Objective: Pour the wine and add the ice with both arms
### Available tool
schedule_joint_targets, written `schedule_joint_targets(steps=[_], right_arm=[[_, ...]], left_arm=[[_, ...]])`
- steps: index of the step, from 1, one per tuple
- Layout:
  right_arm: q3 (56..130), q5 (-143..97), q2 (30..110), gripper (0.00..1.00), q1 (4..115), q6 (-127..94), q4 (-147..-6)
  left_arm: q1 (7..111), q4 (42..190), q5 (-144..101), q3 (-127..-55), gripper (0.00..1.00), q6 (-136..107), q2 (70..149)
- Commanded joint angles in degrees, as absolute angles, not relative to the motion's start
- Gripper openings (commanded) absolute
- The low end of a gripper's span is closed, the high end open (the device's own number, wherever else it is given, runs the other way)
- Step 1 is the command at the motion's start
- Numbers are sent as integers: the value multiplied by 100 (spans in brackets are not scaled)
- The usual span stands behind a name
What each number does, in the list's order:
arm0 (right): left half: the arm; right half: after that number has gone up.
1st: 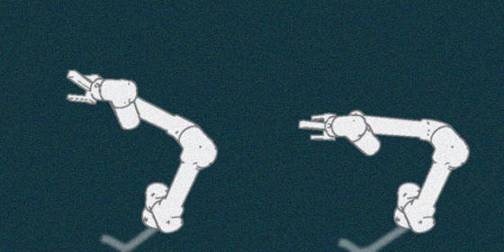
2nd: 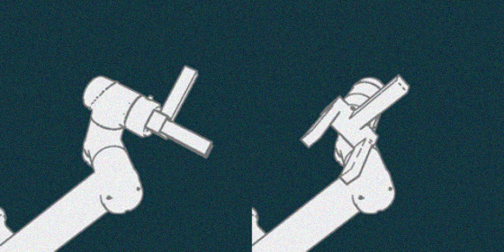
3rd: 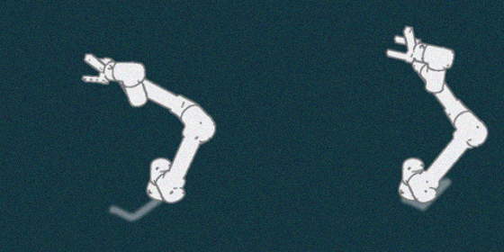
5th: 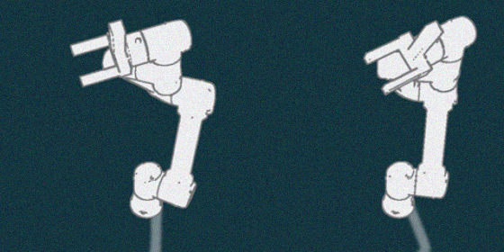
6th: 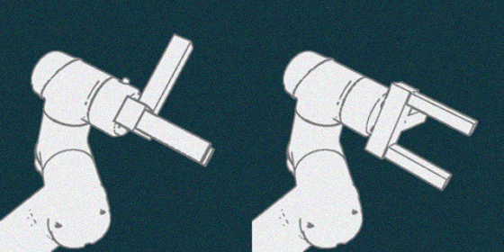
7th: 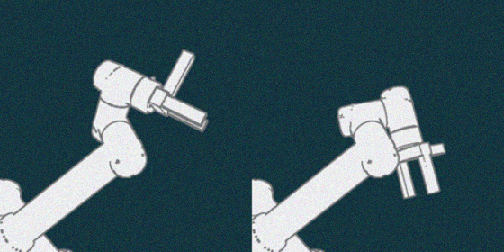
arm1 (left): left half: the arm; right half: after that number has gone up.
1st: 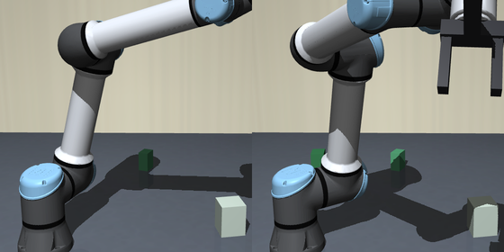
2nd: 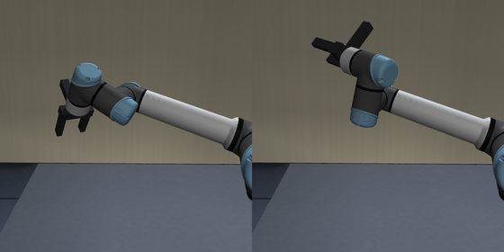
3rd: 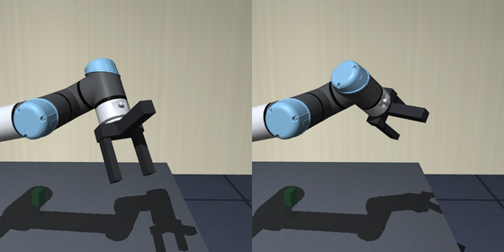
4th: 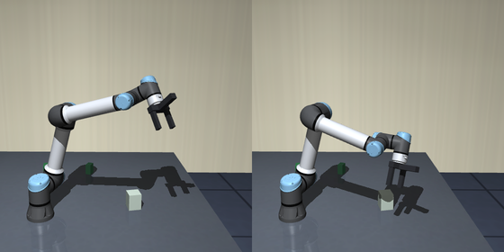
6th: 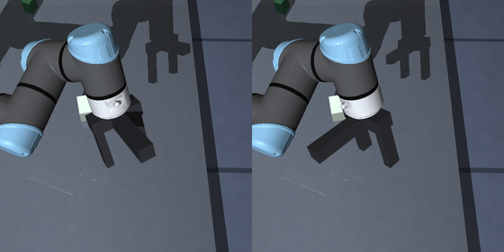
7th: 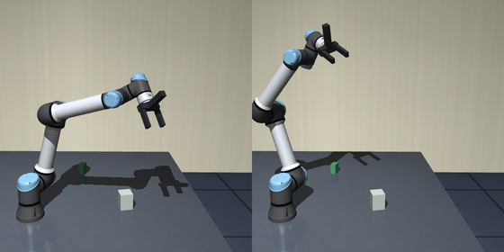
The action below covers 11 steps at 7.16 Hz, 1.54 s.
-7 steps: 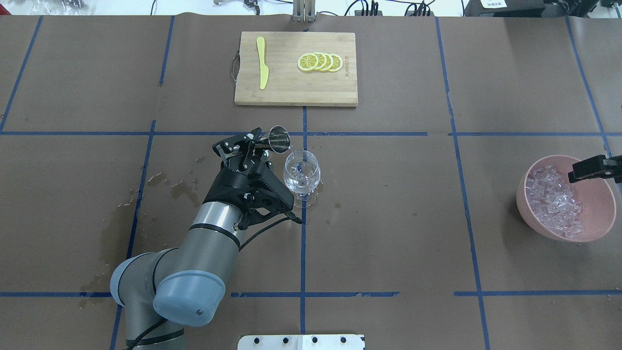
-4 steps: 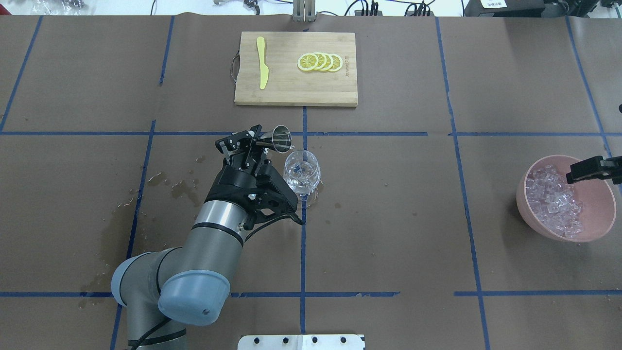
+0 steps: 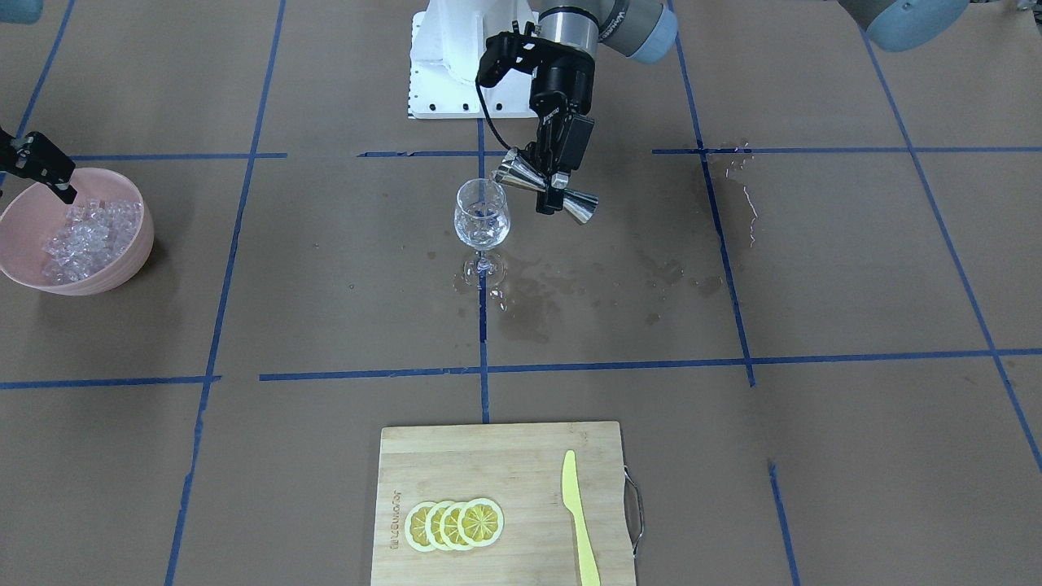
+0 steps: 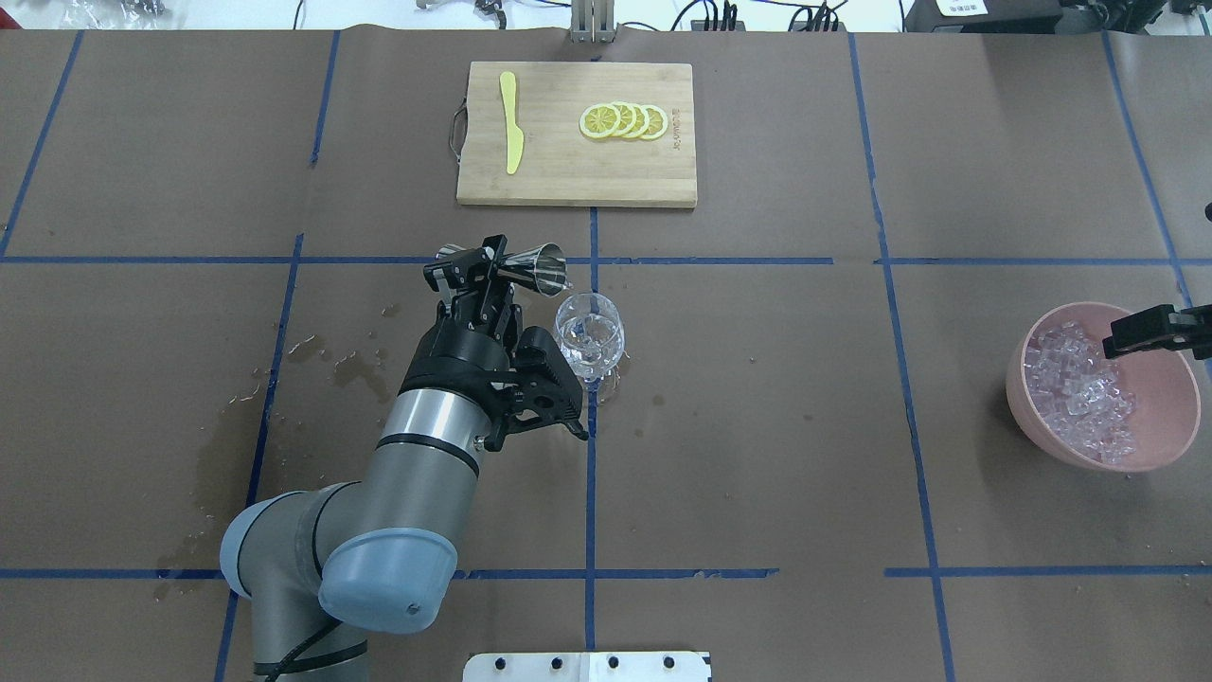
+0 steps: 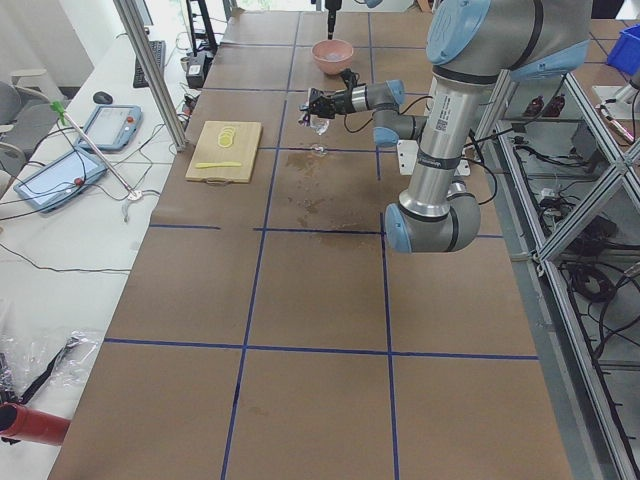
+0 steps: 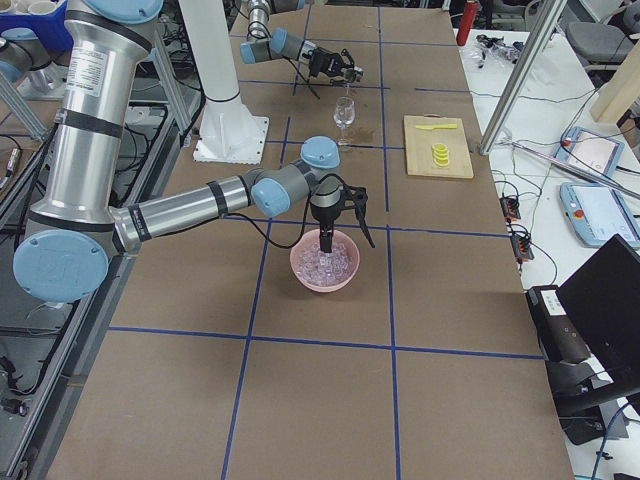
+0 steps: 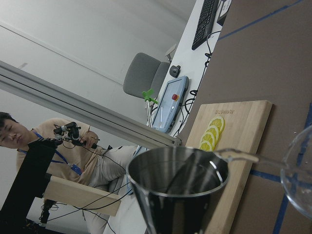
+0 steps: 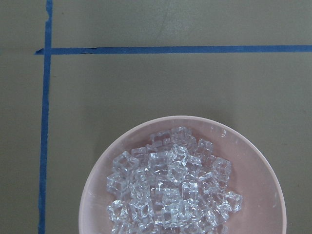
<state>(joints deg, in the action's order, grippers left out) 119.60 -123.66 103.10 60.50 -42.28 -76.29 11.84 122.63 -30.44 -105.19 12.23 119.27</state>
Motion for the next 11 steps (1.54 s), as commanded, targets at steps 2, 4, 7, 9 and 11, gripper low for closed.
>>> schedule_joint_targets(steps=[2, 4, 7, 9, 11], right_arm=[[11953, -12366, 10283, 100, 6047, -4236, -7629], [11944, -12366, 10266, 100, 6047, -4236, -7629], [11927, -12375, 10266, 100, 6047, -4236, -7620], [11918, -12375, 10257, 100, 6047, -4245, -7620], [11927, -12384, 10248, 100, 6047, -4245, -7620]], left_arm=[[1152, 12200, -2988, -10503, 0, 1485, 11944], [1064, 11832, -2892, -10503, 0, 1503, 12066], [1046, 11426, -2892, -10634, 0, 2348, 12278], [1037, 11426, -2874, -10626, 0, 2452, 12270], [1037, 11417, -2786, -10617, 0, 2627, 12252]])
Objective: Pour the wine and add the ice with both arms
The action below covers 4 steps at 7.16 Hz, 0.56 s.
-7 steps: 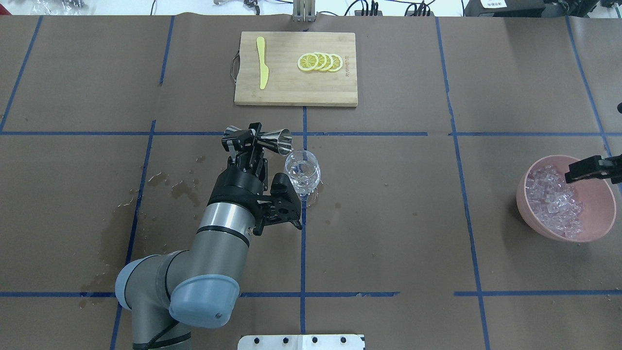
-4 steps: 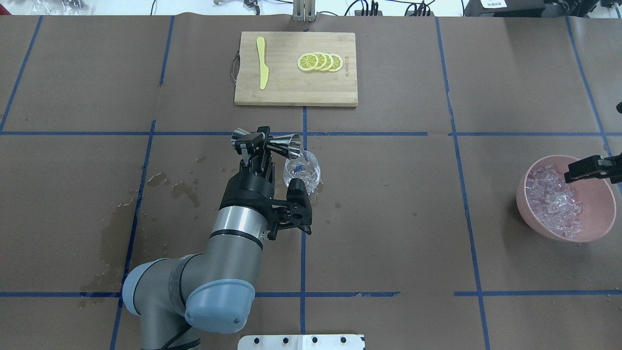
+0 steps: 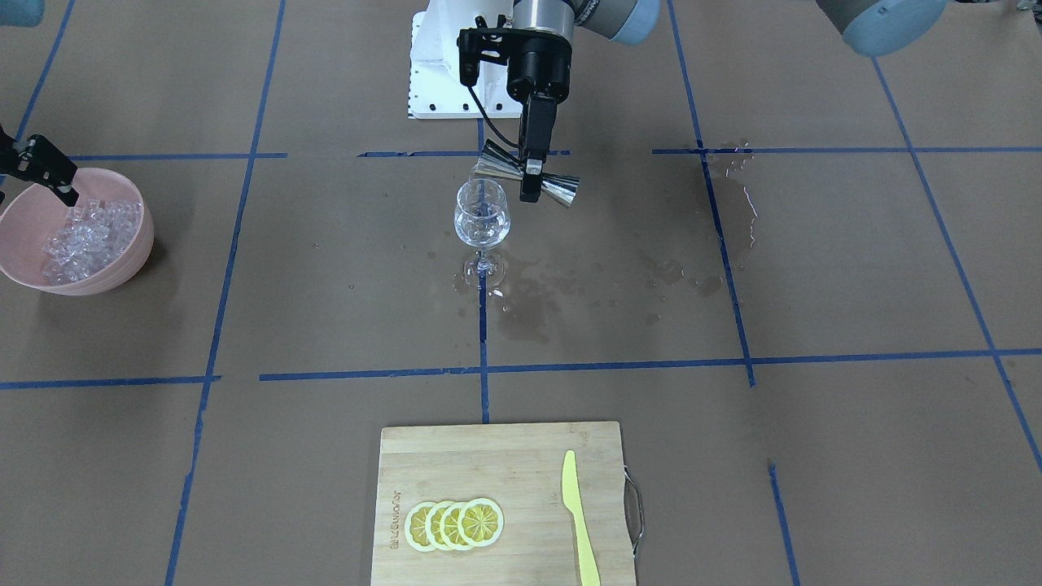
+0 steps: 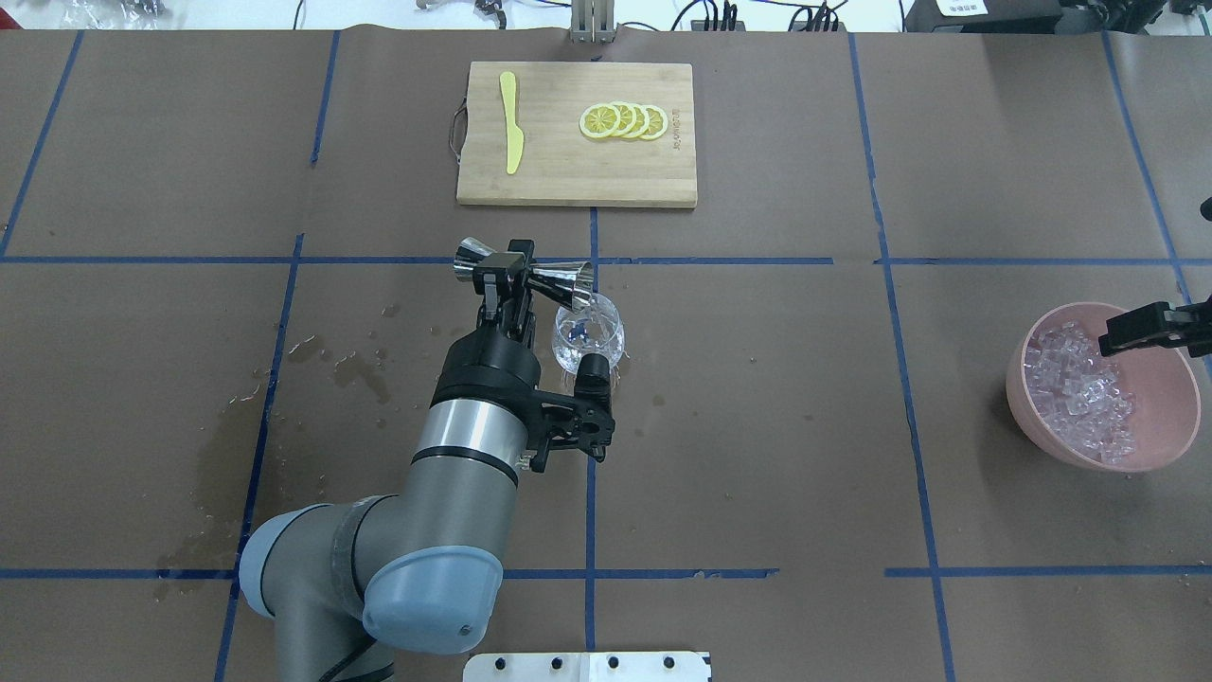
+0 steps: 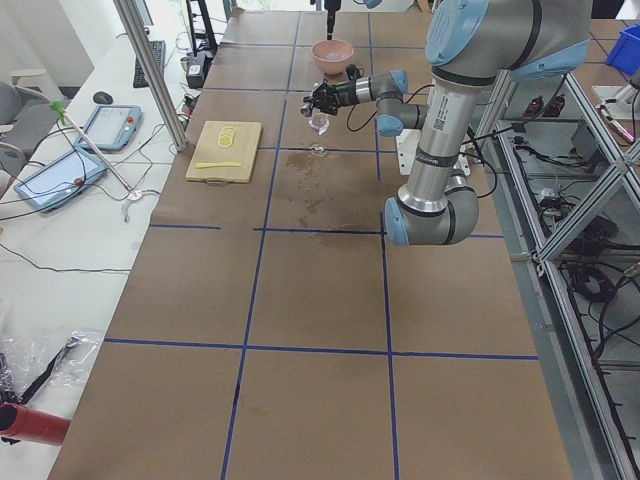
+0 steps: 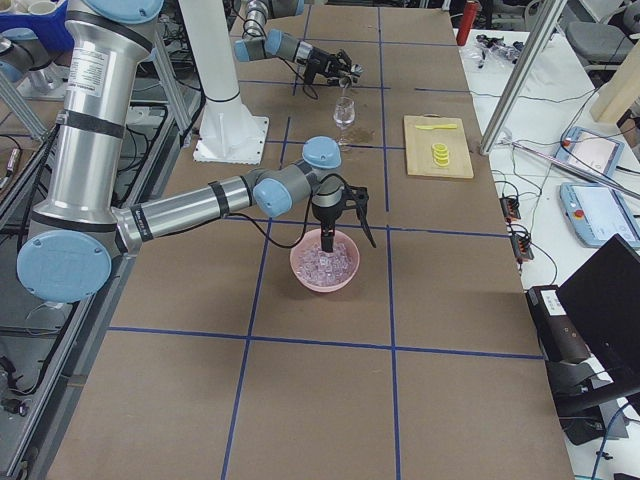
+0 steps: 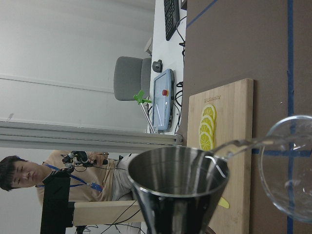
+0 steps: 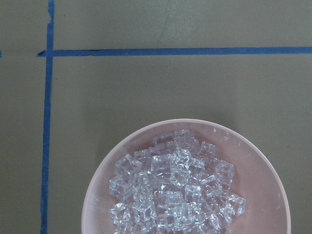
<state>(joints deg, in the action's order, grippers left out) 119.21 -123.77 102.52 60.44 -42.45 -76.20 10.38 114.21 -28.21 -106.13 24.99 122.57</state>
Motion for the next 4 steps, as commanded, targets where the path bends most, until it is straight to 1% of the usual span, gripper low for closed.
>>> schedule_joint_targets(steps=[1, 4], right_arm=[[11927, -12375, 10248, 100, 6038, -4245, -7620], [11927, -12384, 10248, 100, 6047, -4236, -7620]], left_arm=[[1028, 11417, -2786, -10617, 0, 2645, 12235], [1011, 11478, -2725, -10643, 0, 2602, 12217]])
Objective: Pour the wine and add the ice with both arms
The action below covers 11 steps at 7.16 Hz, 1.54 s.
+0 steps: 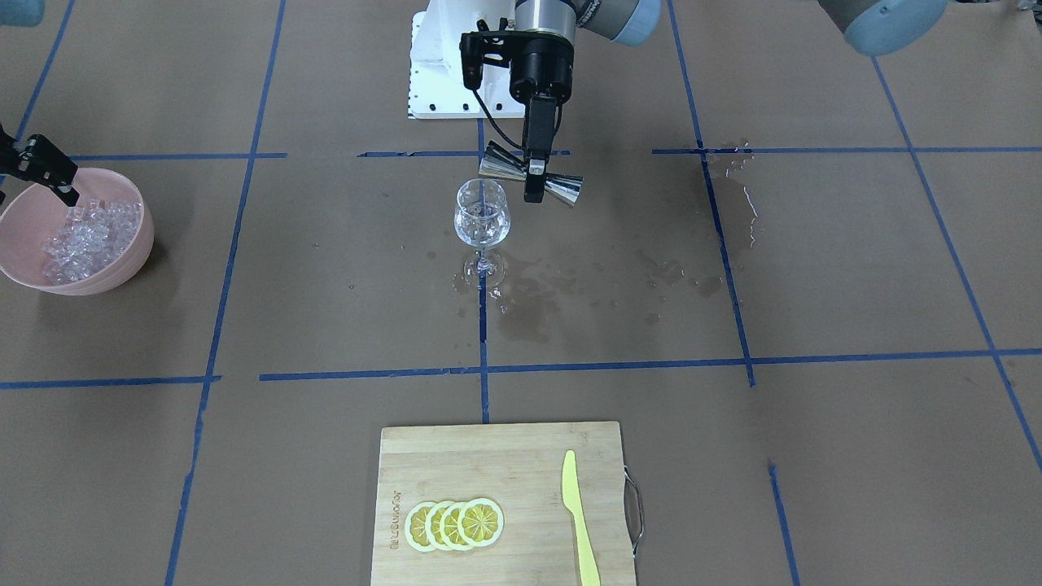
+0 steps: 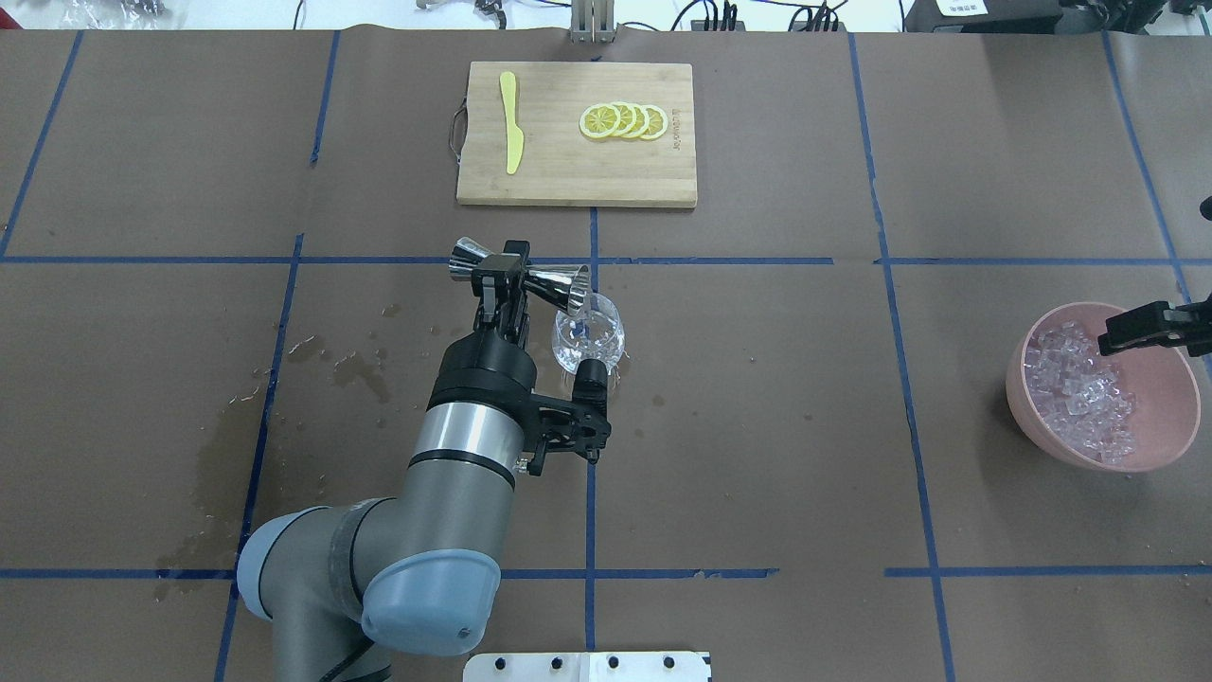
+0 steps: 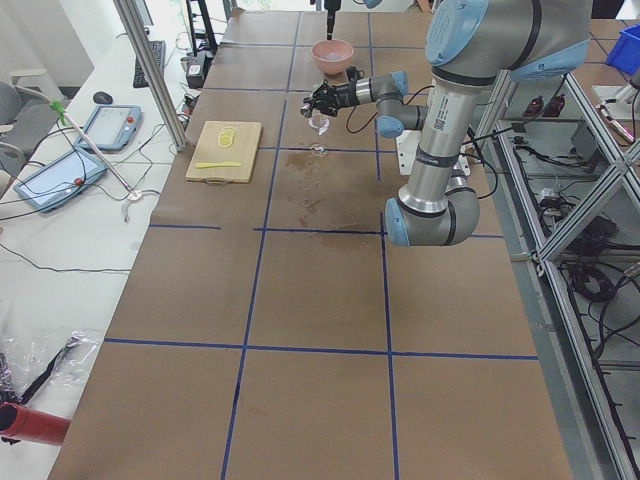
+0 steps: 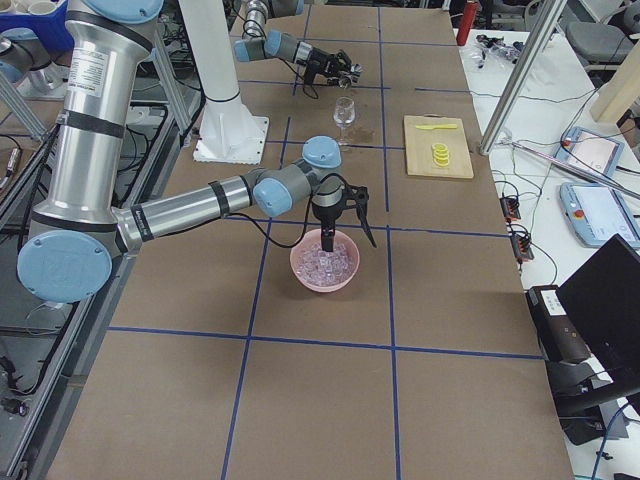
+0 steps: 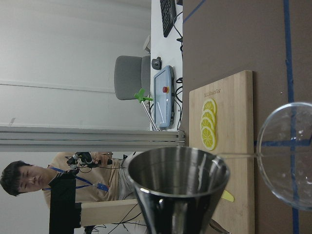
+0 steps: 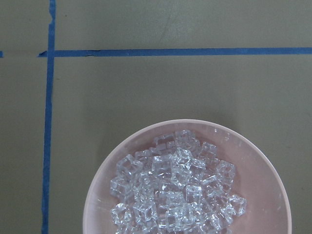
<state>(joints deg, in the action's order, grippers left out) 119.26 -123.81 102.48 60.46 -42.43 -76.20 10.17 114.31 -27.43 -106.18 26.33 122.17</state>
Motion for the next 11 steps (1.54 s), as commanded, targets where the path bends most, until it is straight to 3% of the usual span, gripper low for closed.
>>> schedule_joint_targets(steps=[1, 3, 11], right_arm=[[11927, -12384, 10248, 100, 6047, -4236, -7620], [11935, -12384, 10239, 100, 6047, -4236, -7620], [11971, -12393, 10239, 100, 6047, -4236, -7620]], left_arm=[[1011, 11618, -2725, -10652, 0, 2575, 12217], [1011, 12546, -2716, -10565, 0, 2549, 12164], [1090, 13876, -2733, -10494, 0, -575, 11559]])
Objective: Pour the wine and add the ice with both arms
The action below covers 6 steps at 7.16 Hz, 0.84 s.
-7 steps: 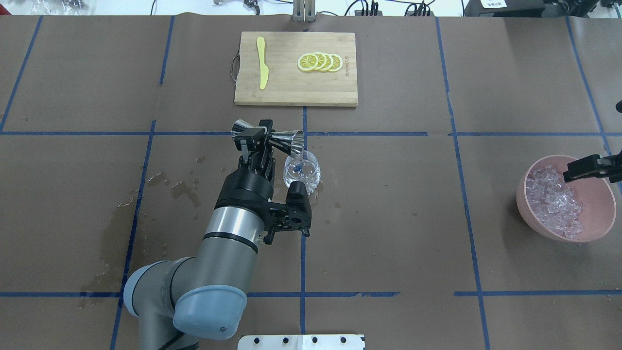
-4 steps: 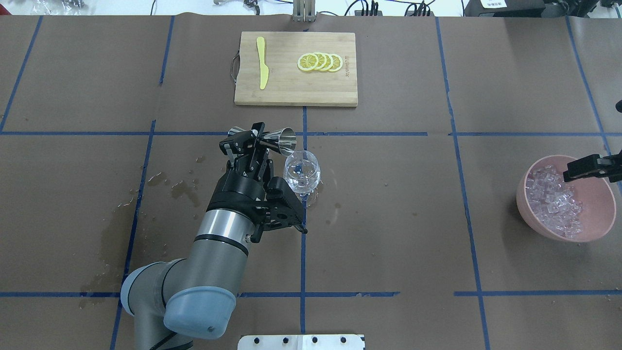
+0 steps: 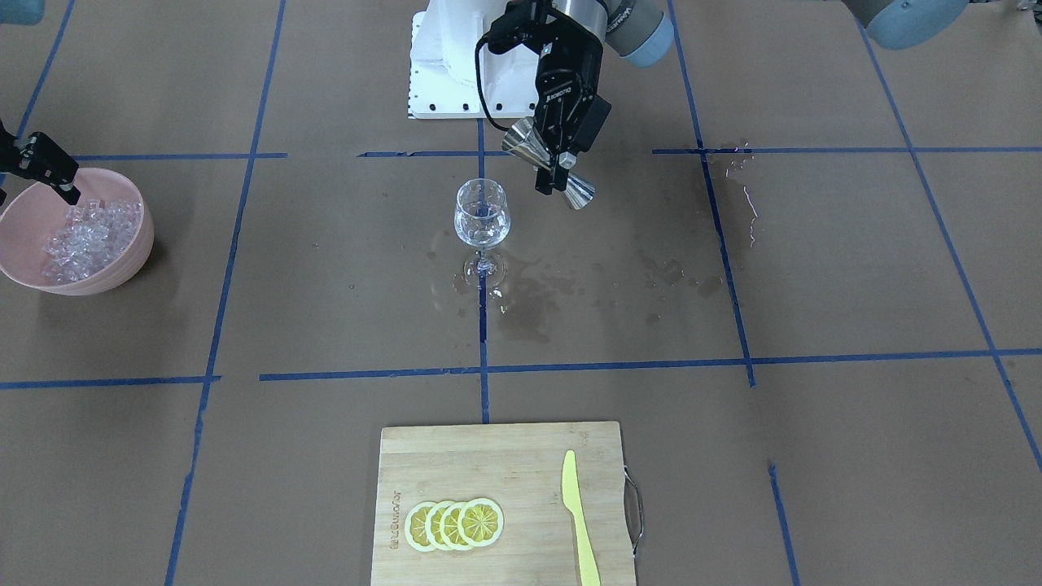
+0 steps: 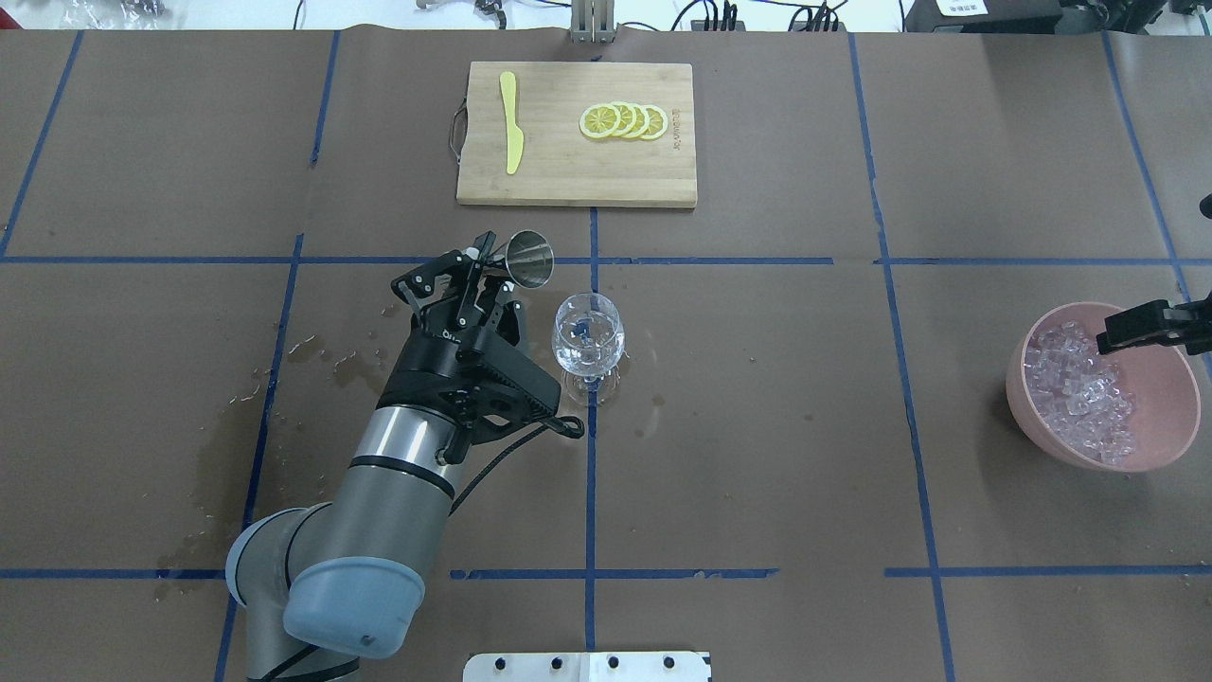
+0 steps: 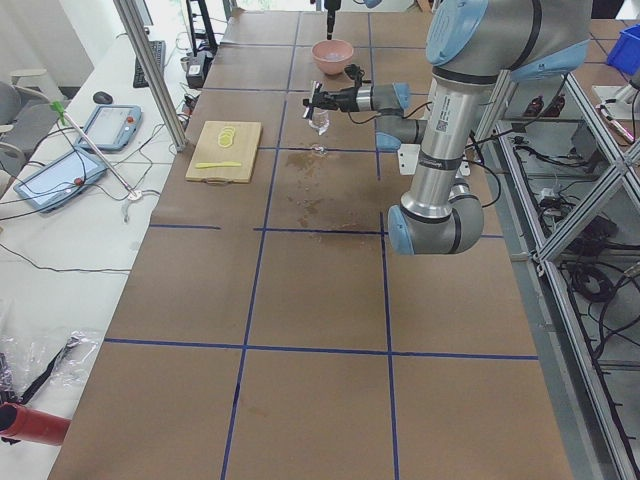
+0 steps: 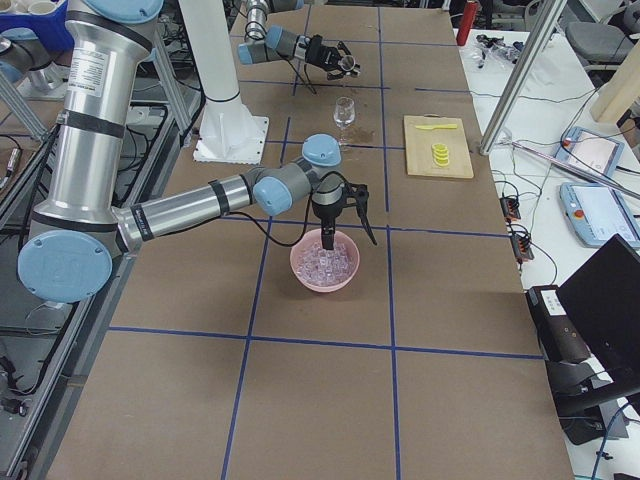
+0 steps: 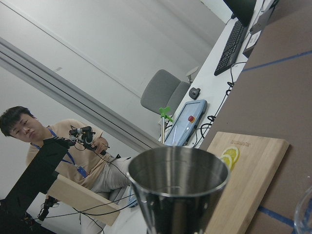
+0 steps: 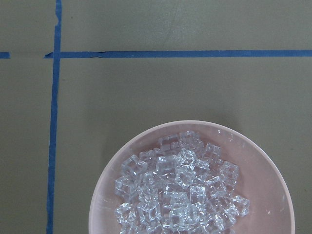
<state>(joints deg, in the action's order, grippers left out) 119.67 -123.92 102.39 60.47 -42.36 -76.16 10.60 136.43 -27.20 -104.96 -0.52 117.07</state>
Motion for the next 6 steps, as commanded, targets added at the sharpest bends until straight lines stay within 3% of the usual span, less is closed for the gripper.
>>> schedule_joint_targets(steps=[1, 3, 6], right_arm=[[11971, -12393, 10239, 100, 6047, -4236, -7611], [11971, -12393, 10239, 100, 6047, -4236, -7611], [11962, -12297, 10248, 100, 6029, -4236, -7611]], left_arm=[[1090, 13887, -2751, -10503, 0, -1180, 11462], [1107, 13904, -2760, -10608, 0, -1424, 11024], [1125, 15096, -2934, -10644, 0, -1748, 10277]])
